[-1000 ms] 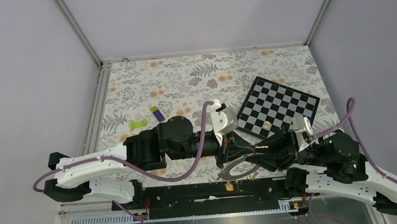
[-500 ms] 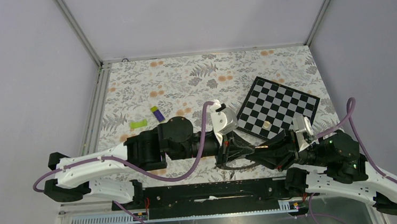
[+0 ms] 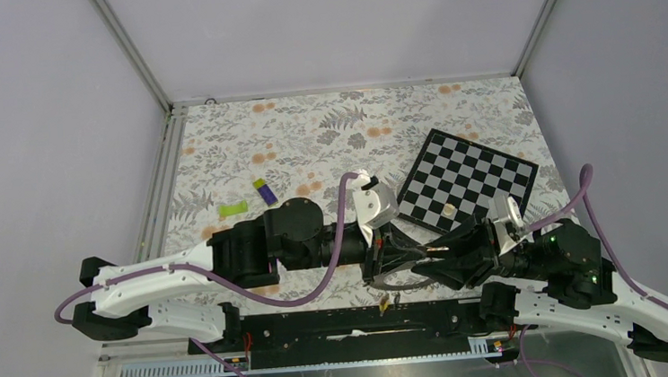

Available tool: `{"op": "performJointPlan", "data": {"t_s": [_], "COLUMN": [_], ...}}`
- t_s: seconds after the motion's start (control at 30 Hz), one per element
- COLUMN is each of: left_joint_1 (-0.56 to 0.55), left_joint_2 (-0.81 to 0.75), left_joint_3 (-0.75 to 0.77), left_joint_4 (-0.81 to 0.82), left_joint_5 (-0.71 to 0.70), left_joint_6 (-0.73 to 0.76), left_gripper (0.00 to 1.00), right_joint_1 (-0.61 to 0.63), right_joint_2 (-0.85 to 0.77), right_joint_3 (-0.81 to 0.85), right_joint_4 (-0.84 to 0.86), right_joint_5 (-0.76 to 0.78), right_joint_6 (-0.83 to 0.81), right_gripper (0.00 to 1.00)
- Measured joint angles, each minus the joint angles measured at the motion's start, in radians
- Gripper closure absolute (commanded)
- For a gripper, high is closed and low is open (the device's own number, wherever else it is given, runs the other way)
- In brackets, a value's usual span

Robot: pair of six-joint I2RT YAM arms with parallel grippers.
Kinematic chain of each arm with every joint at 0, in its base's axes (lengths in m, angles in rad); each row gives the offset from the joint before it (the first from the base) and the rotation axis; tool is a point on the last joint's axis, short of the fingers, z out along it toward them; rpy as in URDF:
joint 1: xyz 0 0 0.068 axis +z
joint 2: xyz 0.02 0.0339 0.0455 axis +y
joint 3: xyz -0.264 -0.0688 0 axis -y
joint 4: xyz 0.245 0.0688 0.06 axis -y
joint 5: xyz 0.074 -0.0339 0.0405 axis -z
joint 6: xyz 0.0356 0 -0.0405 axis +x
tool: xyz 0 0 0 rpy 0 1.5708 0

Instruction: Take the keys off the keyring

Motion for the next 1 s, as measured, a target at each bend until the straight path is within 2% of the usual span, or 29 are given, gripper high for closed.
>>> {"op": "performJointPlan", "data": {"t_s": [0.73, 1.0], "left_joint_1": [0.0, 0.0], "left_joint_2": [-0.006, -0.011], "left_joint_3": [-0.003, -0.009], "left_joint_4": [0.0, 0.001], "left_joint_5": [-0.005, -0.012], "left_joint_6": [0.0, 0.0], "left_gripper": [0.99, 0.99], "right_joint_1": [0.0, 0.0], "right_joint_2": [0.0, 0.0], "right_joint_3": [-0.001, 0.004], "right_joint_4": [0.001, -0.003], "right_joint_5": [0.001, 0.007], "right_joint_6": [0.005, -0.002], "right_gripper": [0.85, 0.85]}}
